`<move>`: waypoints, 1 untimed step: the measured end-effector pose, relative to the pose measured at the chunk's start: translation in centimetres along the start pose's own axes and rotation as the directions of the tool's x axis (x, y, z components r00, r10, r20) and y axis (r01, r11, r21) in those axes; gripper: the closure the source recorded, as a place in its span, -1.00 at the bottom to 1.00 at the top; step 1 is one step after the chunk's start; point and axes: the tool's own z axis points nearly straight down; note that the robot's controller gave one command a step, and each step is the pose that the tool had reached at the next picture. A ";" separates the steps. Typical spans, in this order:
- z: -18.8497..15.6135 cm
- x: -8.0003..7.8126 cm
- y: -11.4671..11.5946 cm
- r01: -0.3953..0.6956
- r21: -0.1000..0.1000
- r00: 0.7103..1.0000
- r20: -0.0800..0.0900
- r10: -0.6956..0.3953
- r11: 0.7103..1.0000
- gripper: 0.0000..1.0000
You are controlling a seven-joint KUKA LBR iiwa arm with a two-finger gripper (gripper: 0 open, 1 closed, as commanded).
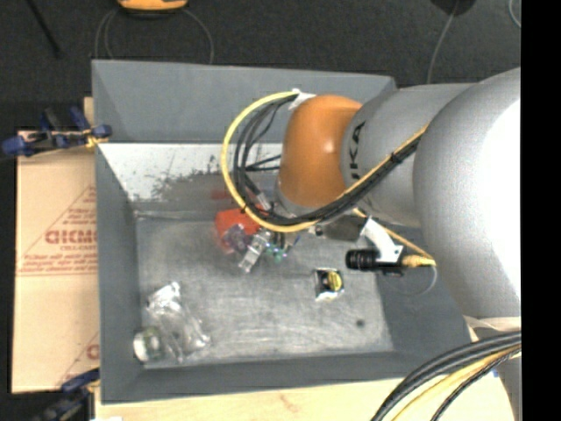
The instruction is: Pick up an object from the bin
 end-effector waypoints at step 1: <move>-7.3 -0.7 0.0 0.030 -0.006 0.999 0.010 -0.030 1.000 1.00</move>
Offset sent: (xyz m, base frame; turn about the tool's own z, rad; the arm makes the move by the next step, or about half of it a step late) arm 0.0039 -0.0046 0.0680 -0.0290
